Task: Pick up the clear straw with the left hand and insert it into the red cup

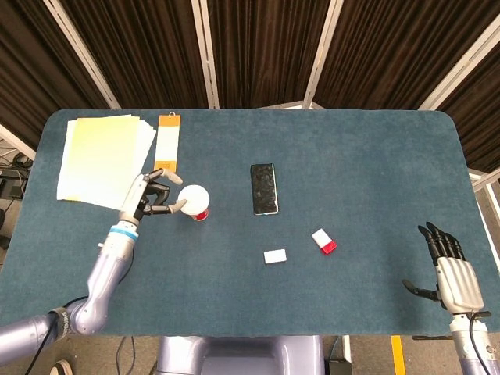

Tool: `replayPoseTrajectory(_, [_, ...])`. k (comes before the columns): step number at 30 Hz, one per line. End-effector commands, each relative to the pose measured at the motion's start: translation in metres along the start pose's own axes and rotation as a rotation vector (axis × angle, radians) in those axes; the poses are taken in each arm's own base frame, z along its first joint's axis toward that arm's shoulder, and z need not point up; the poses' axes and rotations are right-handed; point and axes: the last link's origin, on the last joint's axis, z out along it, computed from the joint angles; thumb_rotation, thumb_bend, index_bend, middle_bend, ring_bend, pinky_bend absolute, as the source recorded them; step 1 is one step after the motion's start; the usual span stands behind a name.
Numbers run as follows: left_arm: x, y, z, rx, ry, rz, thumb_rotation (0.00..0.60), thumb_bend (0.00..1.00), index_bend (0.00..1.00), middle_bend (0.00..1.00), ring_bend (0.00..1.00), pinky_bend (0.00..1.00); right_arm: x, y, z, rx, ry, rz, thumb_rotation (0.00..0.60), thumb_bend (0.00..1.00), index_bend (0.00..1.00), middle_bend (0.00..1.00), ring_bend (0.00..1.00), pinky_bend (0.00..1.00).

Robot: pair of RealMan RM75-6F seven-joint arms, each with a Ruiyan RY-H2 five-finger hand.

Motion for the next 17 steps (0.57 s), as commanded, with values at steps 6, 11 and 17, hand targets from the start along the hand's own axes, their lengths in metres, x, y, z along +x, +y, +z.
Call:
replayPoseTrajectory(6, [0.062, -0.006, -0.083, -0.093, 0.098, 0.624, 0.6, 0.21, 0.32, 0.54, 0.56, 0.36, -0.001, -0.001, 0.0, 0.008, 0.001, -0.019, 0.6, 0.15, 0.03, 0.0, 0.0, 0.0])
replayPoseTrajectory(11, [0.092, -0.019, -0.131, -0.045, 0.162, 0.961, 0.6, 0.21, 0.17, 0.08, 0.06, 0.03, -0.001, -0.001, 0.0, 0.007, 0.006, -0.041, 0.6, 0.15, 0.03, 0.0, 0.0, 0.0])
replayPoseTrajectory(17, [0.114, -0.029, -0.174, 0.07, 0.213, 1.104, 0.6, 0.04, 0.05, 0.0, 0.0, 0.0, -0.001, -0.002, 0.0, 0.017, 0.022, -0.066, 0.6, 0.15, 0.03, 0.0, 0.0, 0.0])
